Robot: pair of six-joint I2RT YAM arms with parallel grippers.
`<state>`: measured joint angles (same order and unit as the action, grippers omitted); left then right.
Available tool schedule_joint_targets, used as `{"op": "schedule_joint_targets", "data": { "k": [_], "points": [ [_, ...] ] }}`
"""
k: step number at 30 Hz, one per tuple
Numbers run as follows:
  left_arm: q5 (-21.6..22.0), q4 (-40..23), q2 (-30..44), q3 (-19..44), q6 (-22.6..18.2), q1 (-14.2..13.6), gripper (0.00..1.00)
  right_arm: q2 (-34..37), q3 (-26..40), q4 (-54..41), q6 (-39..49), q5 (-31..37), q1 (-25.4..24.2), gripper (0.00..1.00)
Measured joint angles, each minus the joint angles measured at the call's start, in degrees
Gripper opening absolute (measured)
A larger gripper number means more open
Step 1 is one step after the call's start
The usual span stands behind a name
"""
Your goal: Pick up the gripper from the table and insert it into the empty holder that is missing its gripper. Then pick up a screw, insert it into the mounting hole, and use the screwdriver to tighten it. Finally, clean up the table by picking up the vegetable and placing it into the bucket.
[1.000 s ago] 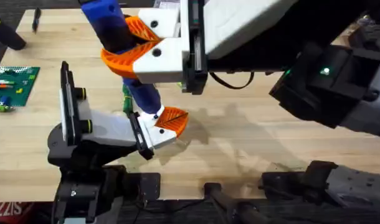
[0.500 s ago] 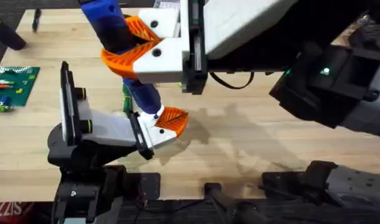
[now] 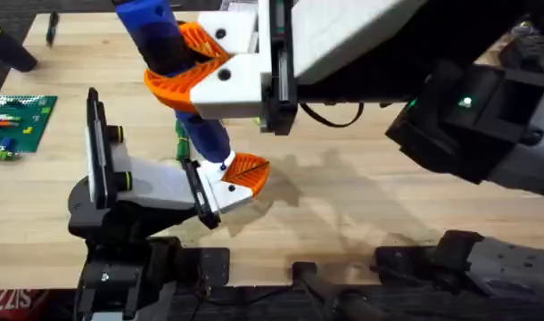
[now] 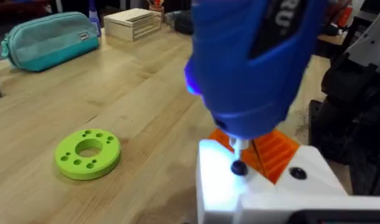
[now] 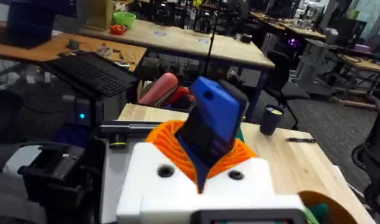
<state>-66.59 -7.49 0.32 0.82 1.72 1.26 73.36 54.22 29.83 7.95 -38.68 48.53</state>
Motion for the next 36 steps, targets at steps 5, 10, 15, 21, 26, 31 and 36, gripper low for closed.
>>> {"op": "schedule_joint_targets", "data": {
  "k": [5,10,15,21,26,31,36],
  "points": [
    [0.00,0.00,0.00,0.00,0.00,0.00,0.018,0.00,0.00,0.87,-0.45,0.00,0.00,0.008],
    [0.00,0.00,0.00,0.00,0.00,0.00,0.018,0.00,0.00,0.85,-0.65,0.00,0.00,0.008],
    [0.00,0.02,-0.02,0.00,0.00,0.00,0.018,0.00,0.00,0.62,-0.68,0.00,0.00,0.008],
    [0.00,0.00,0.00,0.00,-0.02,0.00,0.018,0.00,0.00,0.08,-0.95,0.00,0.00,0.008],
    [0.00,0.01,0.00,0.00,0.00,0.00,0.018,0.00,0.00,0.08,-1.15,0.01,0.00,0.008],
    [0.00,0.00,0.00,0.00,0.00,0.00,0.018,0.00,0.00,0.08,-1.88,0.02,0.00,0.008],
    [0.00,0.02,0.00,0.00,0.00,0.00,0.018,0.00,0.00,0.13,-2.20,0.02,0.00,0.008]
  ]
}}
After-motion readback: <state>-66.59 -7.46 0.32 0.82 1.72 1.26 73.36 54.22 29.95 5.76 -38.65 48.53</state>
